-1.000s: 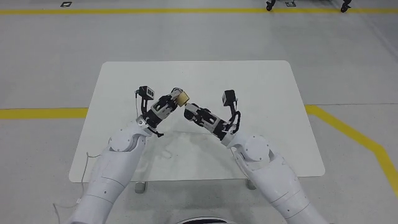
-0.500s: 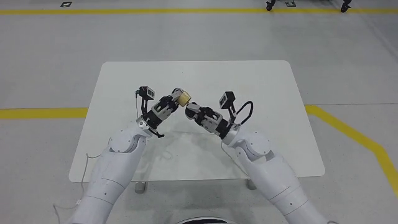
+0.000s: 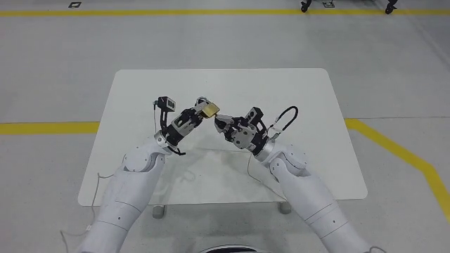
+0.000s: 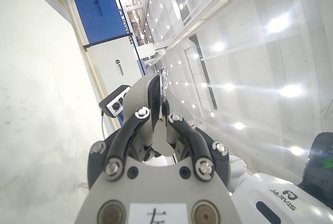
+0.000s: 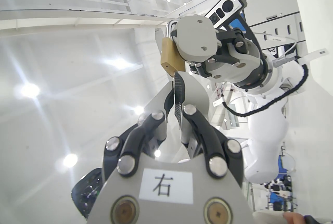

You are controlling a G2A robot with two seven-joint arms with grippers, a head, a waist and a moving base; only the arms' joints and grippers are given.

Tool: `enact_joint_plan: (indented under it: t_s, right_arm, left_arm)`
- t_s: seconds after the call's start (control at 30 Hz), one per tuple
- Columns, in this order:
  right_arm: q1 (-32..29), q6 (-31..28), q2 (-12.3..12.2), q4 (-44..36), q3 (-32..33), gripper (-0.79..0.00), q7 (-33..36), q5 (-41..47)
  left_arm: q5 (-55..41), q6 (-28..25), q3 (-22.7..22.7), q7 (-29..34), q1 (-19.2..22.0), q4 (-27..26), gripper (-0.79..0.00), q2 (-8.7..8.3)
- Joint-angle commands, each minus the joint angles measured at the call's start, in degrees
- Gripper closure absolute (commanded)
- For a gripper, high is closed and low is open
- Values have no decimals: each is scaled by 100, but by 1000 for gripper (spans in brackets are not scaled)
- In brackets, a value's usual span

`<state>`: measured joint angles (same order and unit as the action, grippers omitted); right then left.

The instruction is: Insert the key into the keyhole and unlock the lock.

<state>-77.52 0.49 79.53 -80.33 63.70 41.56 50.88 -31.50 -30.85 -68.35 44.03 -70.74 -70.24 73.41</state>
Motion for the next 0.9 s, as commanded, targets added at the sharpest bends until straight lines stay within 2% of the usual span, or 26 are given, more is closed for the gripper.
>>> enact_joint_plan:
  t_s: [0.0, 0.13, 0.17, 0.2, 0.27, 0.3, 0.33, 0.57, 0.7, 0.8, 0.87]
  right_arm:
    - [2, 22, 3, 16, -12, 0, 44, 49]
    - [4, 90, 3, 25, 20, 0, 227, 299]
    - [4, 91, 3, 31, 40, -25, 240, 367]
    - [0, 111, 6, 36, 52, -154, 267, 472]
    - [11, 98, 6, 53, 86, -342, 266, 548]
    - [9, 81, 7, 50, 90, -511, 255, 555]
    - [6, 91, 8, 47, 93, -773, 262, 590]
    - [-63, -190, -23, -96, 253, -785, 129, 444]
    - [-262, -880, -92, -474, 685, -785, 31, 143]
    - [-565, -1602, -180, -949, 1183, -785, -364, -622]
    - [-837, -1811, -226, -1377, 1425, -785, -409, -870]
  left_arm:
    - [-7, -9, -3, -1, 3, 7, 0, 1]
    - [22, -21, 2, 11, 15, 18, 0, 2]
    - [47, -14, 9, 18, 22, 22, 0, 2]
    - [70, -20, 16, 23, 28, 22, 0, 2]
    - [108, -28, 27, 17, 35, 27, 0, 4]
    - [115, -30, 31, 17, 38, 27, 0, 5]
    - [123, -30, 33, 19, 44, 30, 0, 5]
    - [249, -22, 40, 4, 102, 77, 0, 3]
    - [659, -122, 55, -141, 122, 86, 0, -6]
    - [1130, -80, 104, -316, 137, 75, 0, -14]
    - [1399, 2, 166, -464, 144, 47, 0, -8]
